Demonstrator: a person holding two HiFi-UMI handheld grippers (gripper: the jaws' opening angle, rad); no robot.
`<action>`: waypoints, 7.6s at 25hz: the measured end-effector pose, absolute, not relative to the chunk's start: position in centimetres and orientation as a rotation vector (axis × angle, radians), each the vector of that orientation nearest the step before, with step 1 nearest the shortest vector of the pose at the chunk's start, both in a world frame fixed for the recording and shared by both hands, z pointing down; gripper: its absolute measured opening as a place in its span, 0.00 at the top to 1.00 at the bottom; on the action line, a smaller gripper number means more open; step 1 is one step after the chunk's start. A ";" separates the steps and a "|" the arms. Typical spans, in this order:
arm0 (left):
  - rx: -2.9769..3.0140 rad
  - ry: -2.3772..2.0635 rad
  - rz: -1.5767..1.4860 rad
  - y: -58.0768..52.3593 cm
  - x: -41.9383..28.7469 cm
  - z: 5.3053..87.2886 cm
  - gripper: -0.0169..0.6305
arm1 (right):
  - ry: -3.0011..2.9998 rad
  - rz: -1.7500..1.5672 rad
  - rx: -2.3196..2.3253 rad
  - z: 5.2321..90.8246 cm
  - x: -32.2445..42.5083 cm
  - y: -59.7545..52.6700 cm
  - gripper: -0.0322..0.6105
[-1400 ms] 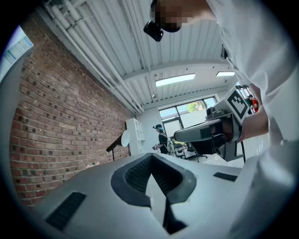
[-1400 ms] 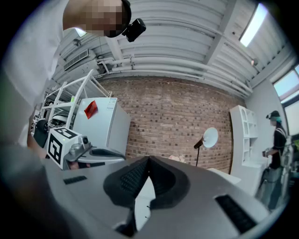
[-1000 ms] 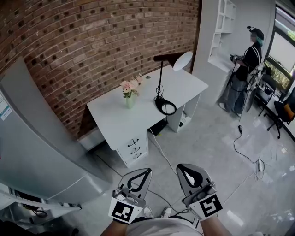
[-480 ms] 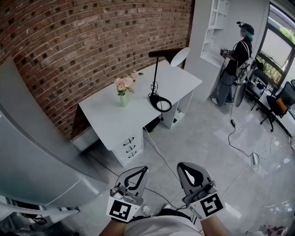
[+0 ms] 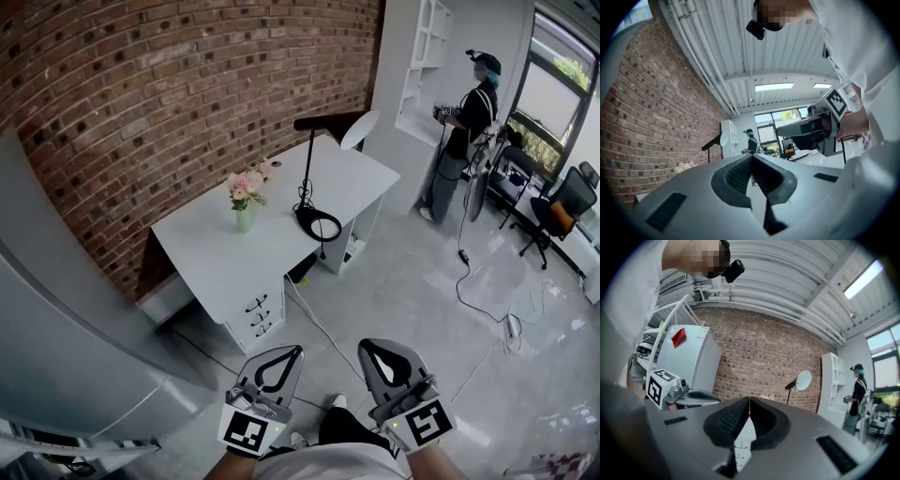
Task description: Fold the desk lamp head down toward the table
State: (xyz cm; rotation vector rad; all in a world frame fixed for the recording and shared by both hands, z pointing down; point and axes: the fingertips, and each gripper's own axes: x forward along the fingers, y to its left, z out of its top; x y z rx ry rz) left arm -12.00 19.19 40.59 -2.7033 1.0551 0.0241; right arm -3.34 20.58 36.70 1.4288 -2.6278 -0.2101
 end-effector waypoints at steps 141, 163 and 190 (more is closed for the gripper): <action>-2.750 1.215 0.138 -21.0 1.8 38.7 0.96 | -2.569 -0.892 1.287 25.7 6.5 -26.2 0.68; -2.785 1.227 0.125 -20.9 1.7 39.7 0.96 | -2.532 -0.861 1.254 28.4 6.7 -25.6 0.68; -2.771 1.308 0.111 -19.5 0.6 40.5 0.96 | -2.547 -0.553 1.212 36.3 7.2 -26.0 0.68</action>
